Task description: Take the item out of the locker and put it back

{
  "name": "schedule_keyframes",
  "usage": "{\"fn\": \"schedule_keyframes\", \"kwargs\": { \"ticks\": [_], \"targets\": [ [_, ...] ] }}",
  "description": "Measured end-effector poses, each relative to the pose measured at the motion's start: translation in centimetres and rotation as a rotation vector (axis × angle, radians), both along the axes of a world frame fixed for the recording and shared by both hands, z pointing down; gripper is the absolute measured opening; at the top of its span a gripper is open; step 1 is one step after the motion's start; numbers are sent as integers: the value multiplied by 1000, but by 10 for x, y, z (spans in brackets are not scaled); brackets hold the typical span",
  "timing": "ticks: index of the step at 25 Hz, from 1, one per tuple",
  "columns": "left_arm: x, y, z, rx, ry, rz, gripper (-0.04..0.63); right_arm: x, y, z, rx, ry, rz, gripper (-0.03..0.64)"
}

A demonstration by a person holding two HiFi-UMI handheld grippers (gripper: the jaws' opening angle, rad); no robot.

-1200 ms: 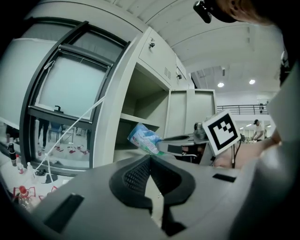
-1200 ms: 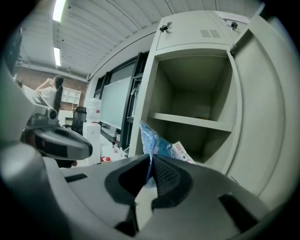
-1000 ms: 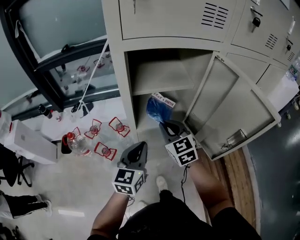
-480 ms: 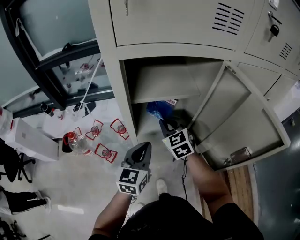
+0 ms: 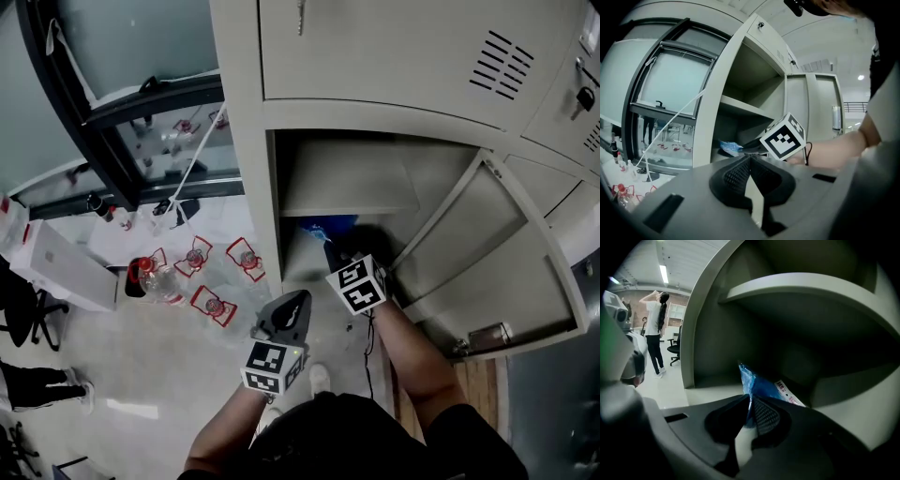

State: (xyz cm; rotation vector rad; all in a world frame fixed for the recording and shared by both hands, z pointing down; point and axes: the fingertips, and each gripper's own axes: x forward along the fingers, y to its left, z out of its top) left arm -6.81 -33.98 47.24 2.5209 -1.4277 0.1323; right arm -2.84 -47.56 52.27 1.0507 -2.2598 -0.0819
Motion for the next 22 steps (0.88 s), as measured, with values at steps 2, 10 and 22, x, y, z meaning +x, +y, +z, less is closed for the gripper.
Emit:
{"fn": "schedule_keyframes", "kwargs": {
  "ticks": [2, 10, 22],
  "targets": [
    [-2, 0, 3, -6, 1, -4, 5, -3, -3, 3, -6, 10, -4, 21],
    [-11, -1, 9, -23, 5, -13, 5, -16, -1, 24, -47, 47, -32, 68],
    [-15, 9, 5, -22, 5, 4, 5, -19, 9, 19, -35, 34, -30, 150]
  ]
}}
